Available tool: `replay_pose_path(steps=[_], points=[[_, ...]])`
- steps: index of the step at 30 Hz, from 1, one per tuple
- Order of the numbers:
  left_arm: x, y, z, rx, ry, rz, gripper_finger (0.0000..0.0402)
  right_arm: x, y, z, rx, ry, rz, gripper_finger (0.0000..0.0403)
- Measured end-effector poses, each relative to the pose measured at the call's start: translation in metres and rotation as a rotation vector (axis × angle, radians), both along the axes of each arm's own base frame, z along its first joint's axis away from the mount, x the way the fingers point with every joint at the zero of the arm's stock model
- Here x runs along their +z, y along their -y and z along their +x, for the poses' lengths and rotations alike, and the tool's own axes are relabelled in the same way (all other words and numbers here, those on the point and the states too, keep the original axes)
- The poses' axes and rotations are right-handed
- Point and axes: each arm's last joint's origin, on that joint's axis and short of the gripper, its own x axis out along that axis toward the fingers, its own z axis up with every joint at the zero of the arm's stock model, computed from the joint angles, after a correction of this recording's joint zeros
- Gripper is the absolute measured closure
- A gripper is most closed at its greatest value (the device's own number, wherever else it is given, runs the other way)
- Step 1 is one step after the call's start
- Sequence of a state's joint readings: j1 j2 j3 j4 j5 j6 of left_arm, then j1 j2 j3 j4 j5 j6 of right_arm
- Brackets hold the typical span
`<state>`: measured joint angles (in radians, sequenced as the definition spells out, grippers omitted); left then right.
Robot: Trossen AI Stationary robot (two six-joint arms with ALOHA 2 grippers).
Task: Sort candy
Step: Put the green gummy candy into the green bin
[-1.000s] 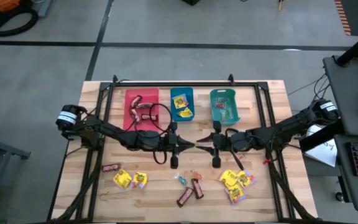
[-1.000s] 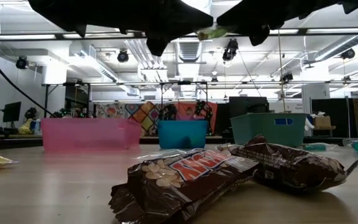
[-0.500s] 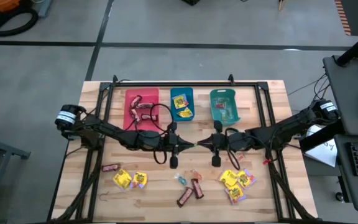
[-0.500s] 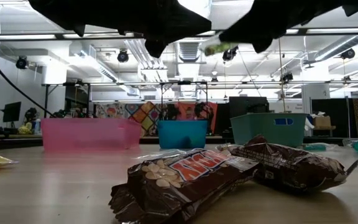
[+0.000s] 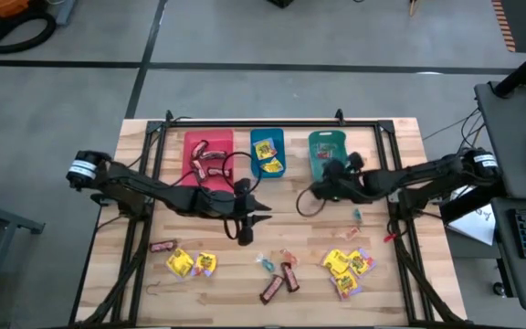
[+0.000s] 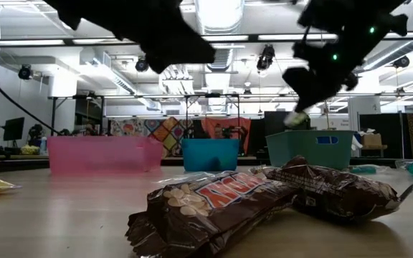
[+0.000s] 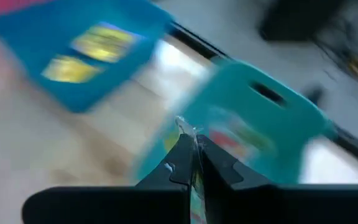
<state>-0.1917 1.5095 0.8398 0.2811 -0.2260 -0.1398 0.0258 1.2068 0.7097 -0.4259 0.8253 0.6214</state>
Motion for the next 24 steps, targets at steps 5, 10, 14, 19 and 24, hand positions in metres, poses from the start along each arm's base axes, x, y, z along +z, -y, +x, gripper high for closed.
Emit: replay_pose_path(steps=[5,10,14,19,24], points=[[-0.008,-0.001,-0.013,0.036,-0.167,-0.047,0.0319,-0.006,0.026,-0.010,-0.143,-0.026,0.108,0.0394],[-0.016,-0.002,-0.027,0.094,-0.331,-0.123,0.0319,-0.007,0.036,-0.012,-0.158,-0.034,0.140,0.0394],[-0.020,0.000,-0.036,0.078,-0.432,-0.199,0.0319,-0.007,0.037,-0.011,-0.147,-0.044,0.138,0.0391],[-0.025,0.006,-0.042,0.030,-0.518,-0.252,0.0319,-0.007,0.036,-0.011,-0.136,-0.044,0.157,0.0364],[-0.025,0.008,-0.043,0.035,-0.529,-0.268,0.0319,-0.007,0.036,-0.011,-0.137,-0.044,0.157,0.0322]])
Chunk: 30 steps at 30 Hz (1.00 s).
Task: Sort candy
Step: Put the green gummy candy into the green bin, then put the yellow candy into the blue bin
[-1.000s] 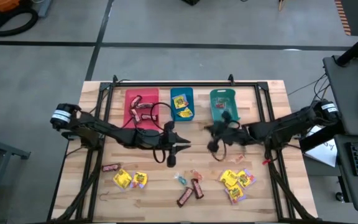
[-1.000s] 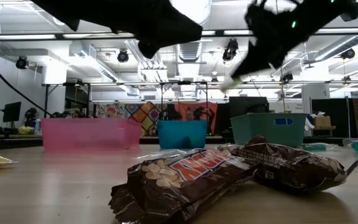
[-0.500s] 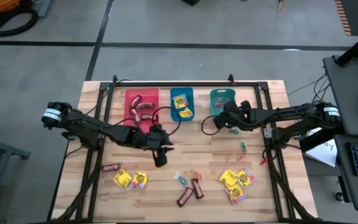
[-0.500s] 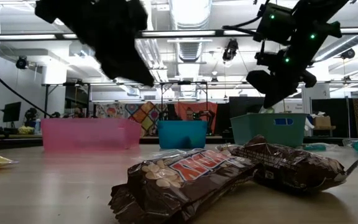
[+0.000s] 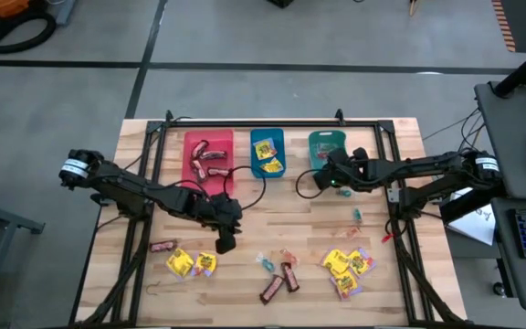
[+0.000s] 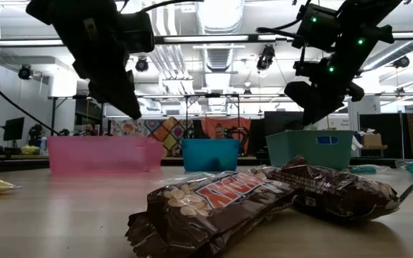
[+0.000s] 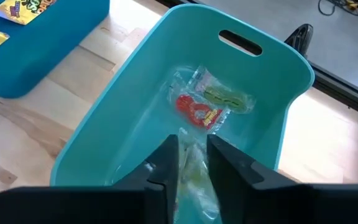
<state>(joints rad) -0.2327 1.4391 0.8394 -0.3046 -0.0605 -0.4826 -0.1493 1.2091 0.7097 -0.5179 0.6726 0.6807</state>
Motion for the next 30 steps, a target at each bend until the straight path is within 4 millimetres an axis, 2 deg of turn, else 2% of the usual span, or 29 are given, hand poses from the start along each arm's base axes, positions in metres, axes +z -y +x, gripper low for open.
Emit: replay_pose_path(steps=[9,13,20,25,30], points=[[-0.001,0.003,-0.001,-0.011,-0.012,-0.012,0.0319,0.000,0.000,0.000,-0.006,0.008,0.002,0.0259],[-0.002,0.007,-0.005,-0.022,-0.069,-0.114,0.0320,0.000,0.000,0.000,-0.008,0.010,0.003,0.0242],[-0.010,0.020,-0.023,0.126,-0.323,-0.338,0.0320,0.000,0.000,0.000,-0.010,0.013,0.004,0.0229],[-0.015,0.038,-0.042,0.225,-0.495,-0.366,0.0324,0.001,0.000,0.001,-0.010,0.018,0.003,0.0231],[-0.015,0.055,-0.051,0.260,-0.536,-0.389,0.0334,0.001,0.000,0.002,-0.010,0.035,0.001,0.0230]])
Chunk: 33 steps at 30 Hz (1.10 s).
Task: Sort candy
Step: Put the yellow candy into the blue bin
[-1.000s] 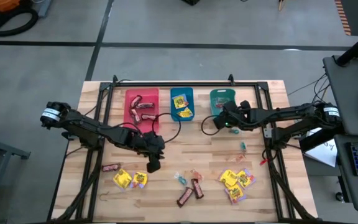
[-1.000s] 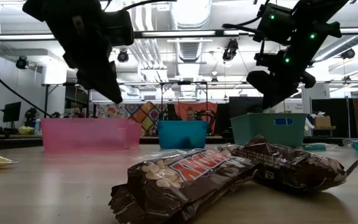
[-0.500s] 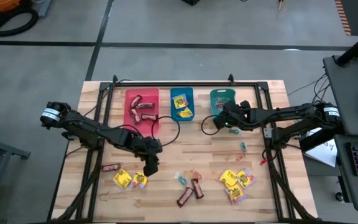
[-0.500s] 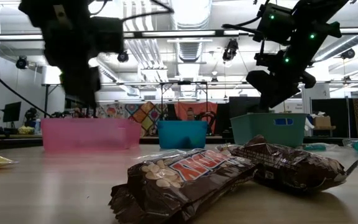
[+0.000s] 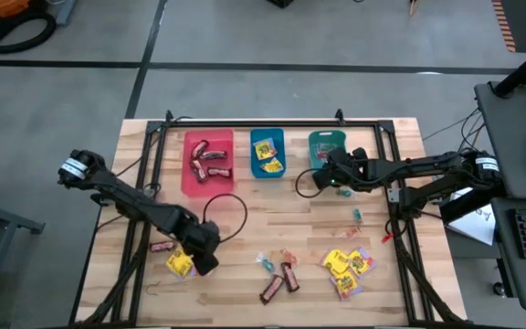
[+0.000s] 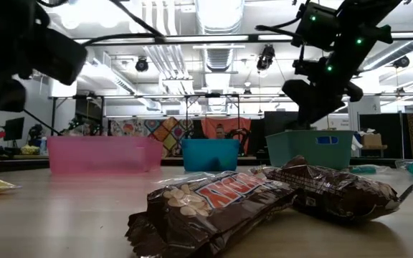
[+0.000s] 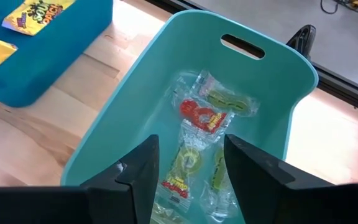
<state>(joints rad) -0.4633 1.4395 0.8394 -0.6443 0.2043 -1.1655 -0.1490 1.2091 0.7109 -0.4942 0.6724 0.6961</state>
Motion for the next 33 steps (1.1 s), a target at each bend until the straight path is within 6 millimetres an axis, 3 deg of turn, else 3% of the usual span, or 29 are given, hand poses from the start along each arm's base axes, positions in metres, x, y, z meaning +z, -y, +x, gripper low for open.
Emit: replay_pose_path(steps=[4,13,19,28,33], points=[[0.000,0.010,-0.005,-0.026,0.001,-0.002,0.0335,0.000,0.000,0.000,0.001,0.004,0.001,0.0230],[0.000,0.043,-0.025,-0.375,0.170,0.152,0.0336,0.000,-0.001,0.001,0.012,0.009,0.021,0.0230],[0.000,0.049,-0.029,-0.362,0.211,0.228,0.0317,0.000,-0.001,0.001,0.014,0.010,0.024,0.0231],[-0.001,0.049,-0.029,-0.370,0.234,0.272,0.0240,0.000,-0.001,0.001,0.022,0.012,0.039,0.0231],[-0.012,0.053,-0.025,-0.371,0.209,0.287,0.0236,0.000,-0.001,0.001,0.023,0.012,0.040,0.0232]])
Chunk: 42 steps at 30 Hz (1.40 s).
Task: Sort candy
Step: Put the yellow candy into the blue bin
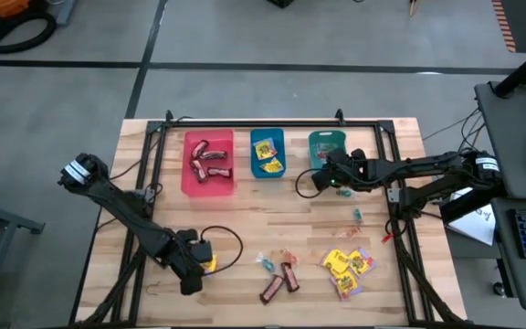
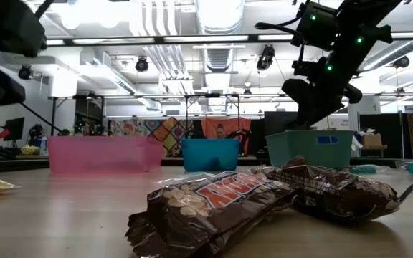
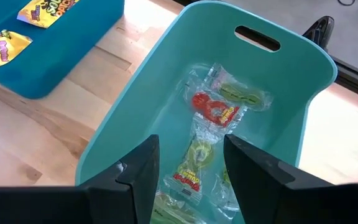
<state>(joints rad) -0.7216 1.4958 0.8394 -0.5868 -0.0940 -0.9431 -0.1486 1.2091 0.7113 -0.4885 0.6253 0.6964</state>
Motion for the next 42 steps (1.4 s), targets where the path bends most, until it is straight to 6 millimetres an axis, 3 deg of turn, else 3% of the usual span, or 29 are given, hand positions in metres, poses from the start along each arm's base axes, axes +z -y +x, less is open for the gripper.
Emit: replay_pose_path(steps=[11,18,23,32,37,42], points=[[-0.031,0.009,0.009,0.026,-0.088,0.060,0.0257,0.000,0.000,0.000,0.002,0.000,0.004,0.0232],[-0.029,0.010,0.009,-0.025,-0.068,0.061,0.0342,0.000,0.000,0.000,0.003,0.001,0.005,0.0232],[-0.020,0.014,0.013,-0.070,-0.038,0.054,0.0395,0.000,0.000,0.000,0.003,0.000,0.004,0.0232],[0.014,0.019,0.030,-0.139,0.081,0.024,0.0401,-0.001,-0.001,0.001,0.046,-0.007,0.045,0.0232],[0.037,0.002,0.043,-0.176,0.149,0.104,0.0401,-0.001,-0.002,0.001,0.072,-0.016,0.059,0.0232],[0.051,-0.031,0.059,-0.213,0.222,0.214,0.0401,0.000,-0.002,0.001,0.089,-0.020,0.050,0.0232]])
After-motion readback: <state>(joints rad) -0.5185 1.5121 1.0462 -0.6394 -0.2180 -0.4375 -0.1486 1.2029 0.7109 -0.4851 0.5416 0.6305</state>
